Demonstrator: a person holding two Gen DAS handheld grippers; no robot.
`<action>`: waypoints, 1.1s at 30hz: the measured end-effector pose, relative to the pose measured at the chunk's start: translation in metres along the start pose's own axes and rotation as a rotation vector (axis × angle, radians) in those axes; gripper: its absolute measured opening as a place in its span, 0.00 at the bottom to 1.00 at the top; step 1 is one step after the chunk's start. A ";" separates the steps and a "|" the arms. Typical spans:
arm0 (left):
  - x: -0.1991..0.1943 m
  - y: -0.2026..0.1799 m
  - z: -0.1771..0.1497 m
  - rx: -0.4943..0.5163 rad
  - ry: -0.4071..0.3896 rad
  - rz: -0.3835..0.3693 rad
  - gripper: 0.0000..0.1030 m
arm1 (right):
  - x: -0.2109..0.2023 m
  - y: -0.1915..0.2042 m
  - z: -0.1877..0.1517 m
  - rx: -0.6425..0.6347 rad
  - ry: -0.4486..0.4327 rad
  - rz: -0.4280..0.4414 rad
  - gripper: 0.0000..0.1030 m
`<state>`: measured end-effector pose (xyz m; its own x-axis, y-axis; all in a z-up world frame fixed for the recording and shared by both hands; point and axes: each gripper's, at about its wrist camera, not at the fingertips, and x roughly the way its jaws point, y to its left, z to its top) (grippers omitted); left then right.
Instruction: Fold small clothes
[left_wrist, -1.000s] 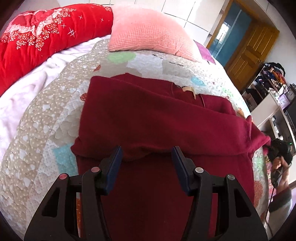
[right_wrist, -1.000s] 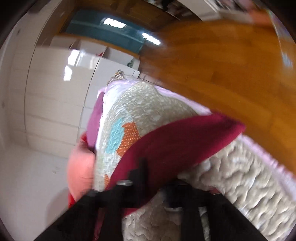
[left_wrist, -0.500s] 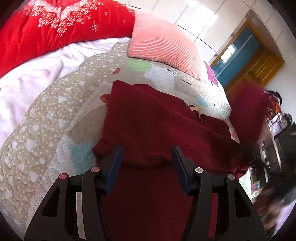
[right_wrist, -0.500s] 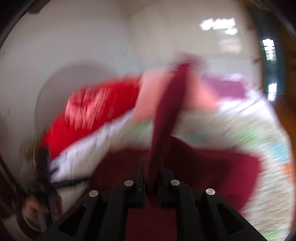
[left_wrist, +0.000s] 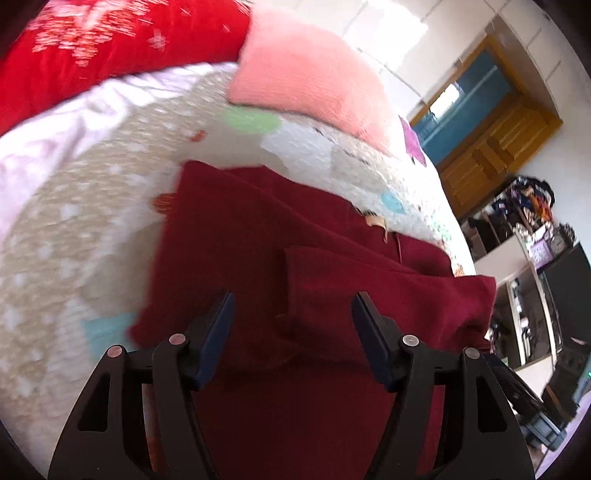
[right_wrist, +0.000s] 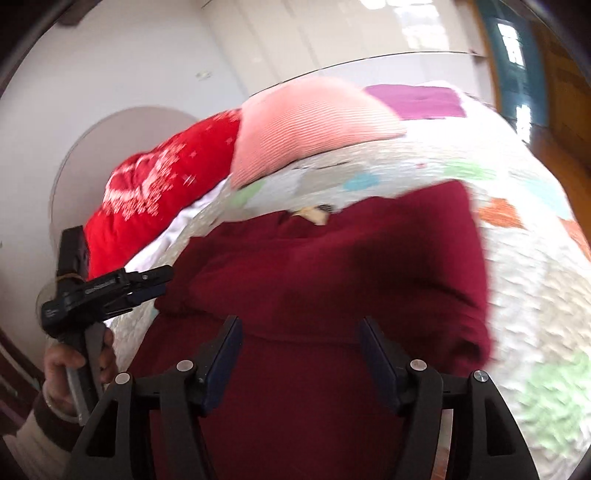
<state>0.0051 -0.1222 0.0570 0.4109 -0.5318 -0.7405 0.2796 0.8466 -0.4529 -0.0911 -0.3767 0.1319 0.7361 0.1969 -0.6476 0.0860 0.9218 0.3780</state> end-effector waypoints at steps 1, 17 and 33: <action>0.009 -0.004 0.001 0.002 0.024 -0.001 0.63 | -0.003 -0.003 -0.001 0.009 -0.005 -0.006 0.61; -0.105 -0.058 0.063 0.141 -0.142 -0.114 0.12 | -0.038 -0.037 -0.009 0.004 -0.071 -0.224 0.63; 0.000 0.040 0.021 0.046 0.018 0.178 0.12 | -0.008 -0.044 -0.001 0.005 0.016 -0.157 0.45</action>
<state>0.0348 -0.0885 0.0496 0.4417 -0.3730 -0.8159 0.2435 0.9252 -0.2911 -0.1020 -0.4189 0.1197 0.7024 0.0562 -0.7096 0.2025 0.9399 0.2749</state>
